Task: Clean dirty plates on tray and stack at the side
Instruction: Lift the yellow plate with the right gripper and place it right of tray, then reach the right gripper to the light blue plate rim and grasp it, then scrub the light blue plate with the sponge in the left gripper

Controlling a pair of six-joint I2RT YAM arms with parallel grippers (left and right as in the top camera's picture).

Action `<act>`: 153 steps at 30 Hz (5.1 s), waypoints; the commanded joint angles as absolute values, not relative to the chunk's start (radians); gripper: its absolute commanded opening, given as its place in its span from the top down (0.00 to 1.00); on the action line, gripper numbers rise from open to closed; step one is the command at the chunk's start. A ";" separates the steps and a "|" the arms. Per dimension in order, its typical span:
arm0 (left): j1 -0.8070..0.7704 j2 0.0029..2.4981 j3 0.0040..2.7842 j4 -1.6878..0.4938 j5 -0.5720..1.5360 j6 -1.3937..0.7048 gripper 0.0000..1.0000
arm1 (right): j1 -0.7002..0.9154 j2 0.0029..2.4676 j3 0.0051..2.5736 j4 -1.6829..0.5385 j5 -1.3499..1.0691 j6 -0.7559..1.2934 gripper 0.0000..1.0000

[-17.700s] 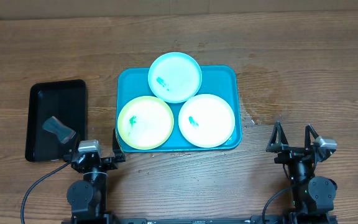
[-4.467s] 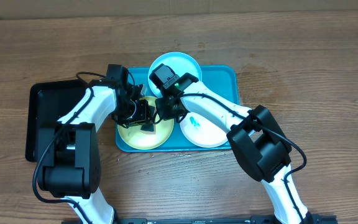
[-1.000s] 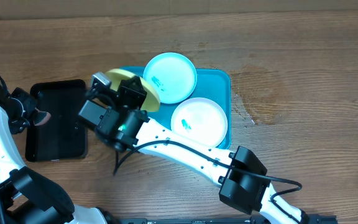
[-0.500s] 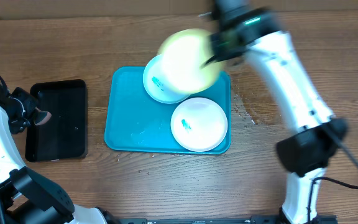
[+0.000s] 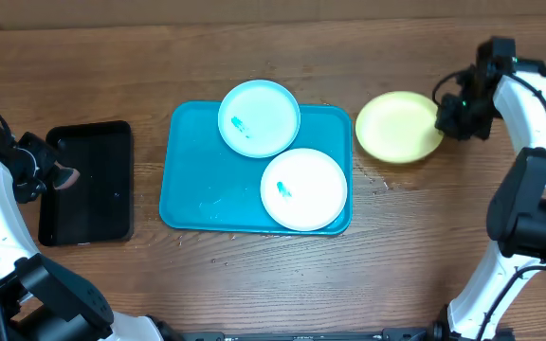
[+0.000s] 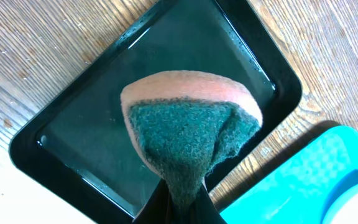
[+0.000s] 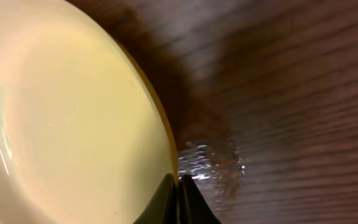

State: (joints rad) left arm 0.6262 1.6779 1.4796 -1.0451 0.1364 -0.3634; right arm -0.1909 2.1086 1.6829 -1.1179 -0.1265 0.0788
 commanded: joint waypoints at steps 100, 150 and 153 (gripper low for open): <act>-0.003 1.753 1.134 -0.497 0.348 -0.445 0.96 | 0.629 2.390 1.903 -0.840 -0.106 0.398 0.96; -0.003 2.046 1.277 -0.624 -0.101 -0.422 0.96 | 0.628 2.390 1.903 -0.845 -0.106 0.393 0.96; 0.015 2.046 1.288 -0.669 -0.188 -0.413 0.96 | 0.628 2.390 1.903 -0.845 -0.105 0.393 0.96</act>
